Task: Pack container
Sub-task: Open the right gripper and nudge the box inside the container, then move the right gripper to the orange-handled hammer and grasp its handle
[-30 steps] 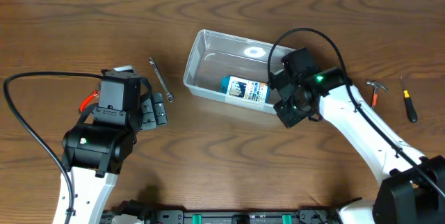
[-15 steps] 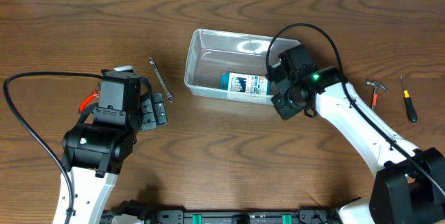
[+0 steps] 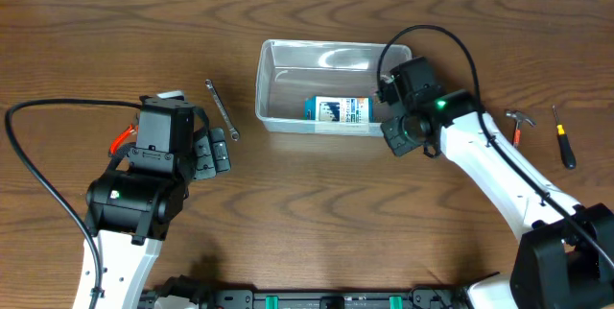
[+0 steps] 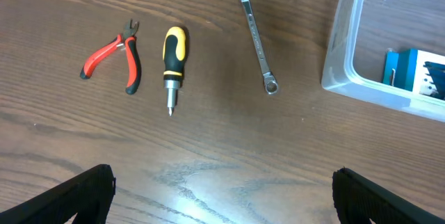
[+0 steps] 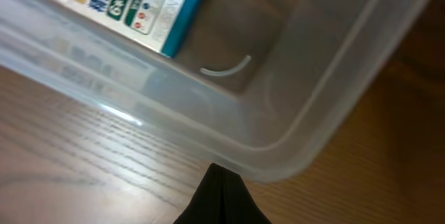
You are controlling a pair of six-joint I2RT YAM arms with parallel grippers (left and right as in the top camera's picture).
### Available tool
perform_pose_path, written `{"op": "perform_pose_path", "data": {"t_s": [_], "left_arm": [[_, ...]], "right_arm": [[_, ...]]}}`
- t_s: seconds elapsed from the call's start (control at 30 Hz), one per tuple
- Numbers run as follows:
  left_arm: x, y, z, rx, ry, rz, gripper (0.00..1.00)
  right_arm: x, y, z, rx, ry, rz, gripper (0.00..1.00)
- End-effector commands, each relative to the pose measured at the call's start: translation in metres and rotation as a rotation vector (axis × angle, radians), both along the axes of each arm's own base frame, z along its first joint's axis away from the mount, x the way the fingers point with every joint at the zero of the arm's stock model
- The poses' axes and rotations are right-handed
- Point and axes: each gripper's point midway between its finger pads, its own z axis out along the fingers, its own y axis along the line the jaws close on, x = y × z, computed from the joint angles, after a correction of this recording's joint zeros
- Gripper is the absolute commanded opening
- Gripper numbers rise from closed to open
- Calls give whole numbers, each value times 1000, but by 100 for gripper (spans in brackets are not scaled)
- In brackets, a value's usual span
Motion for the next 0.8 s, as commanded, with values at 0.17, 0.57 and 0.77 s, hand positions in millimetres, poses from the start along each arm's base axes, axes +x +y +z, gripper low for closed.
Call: {"op": "perform_pose_path", "data": {"t_s": [0.17,0.57,0.77], "left_arm": [[1,0,2,7,-1,-5,98],[1,0,2,7,-1,-6,98],[1,0,1,7,-1,-6,98]], "right_arm": [[11,-12,0,-7,-29,-58,1],[-45,12,0,103,186,-2,6],[-25,3,73,135,-16,-66,40]]}}
